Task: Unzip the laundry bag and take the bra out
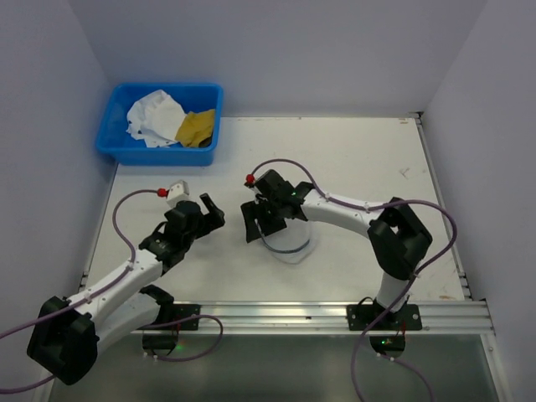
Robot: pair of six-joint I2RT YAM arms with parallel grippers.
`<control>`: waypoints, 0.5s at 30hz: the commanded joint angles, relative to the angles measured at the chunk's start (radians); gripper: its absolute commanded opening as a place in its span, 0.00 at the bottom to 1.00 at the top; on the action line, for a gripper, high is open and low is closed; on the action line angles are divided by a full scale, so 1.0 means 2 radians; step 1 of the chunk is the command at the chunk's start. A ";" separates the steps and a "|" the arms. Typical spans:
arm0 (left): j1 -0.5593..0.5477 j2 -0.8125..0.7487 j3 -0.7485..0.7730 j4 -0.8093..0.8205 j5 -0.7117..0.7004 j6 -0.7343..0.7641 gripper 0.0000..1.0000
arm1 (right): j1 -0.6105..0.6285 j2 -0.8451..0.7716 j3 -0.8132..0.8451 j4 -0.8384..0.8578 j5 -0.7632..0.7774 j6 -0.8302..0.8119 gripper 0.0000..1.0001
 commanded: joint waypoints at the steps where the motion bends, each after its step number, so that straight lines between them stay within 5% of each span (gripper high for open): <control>1: 0.006 -0.027 0.041 -0.050 -0.051 0.028 0.96 | -0.001 -0.059 0.038 -0.018 -0.002 -0.004 0.70; 9: 0.015 -0.030 0.103 -0.079 -0.049 0.071 1.00 | -0.022 -0.106 0.066 -0.035 0.101 -0.036 0.98; 15: 0.072 -0.041 0.147 -0.101 -0.005 0.133 1.00 | -0.161 -0.222 0.011 -0.028 0.135 -0.022 0.99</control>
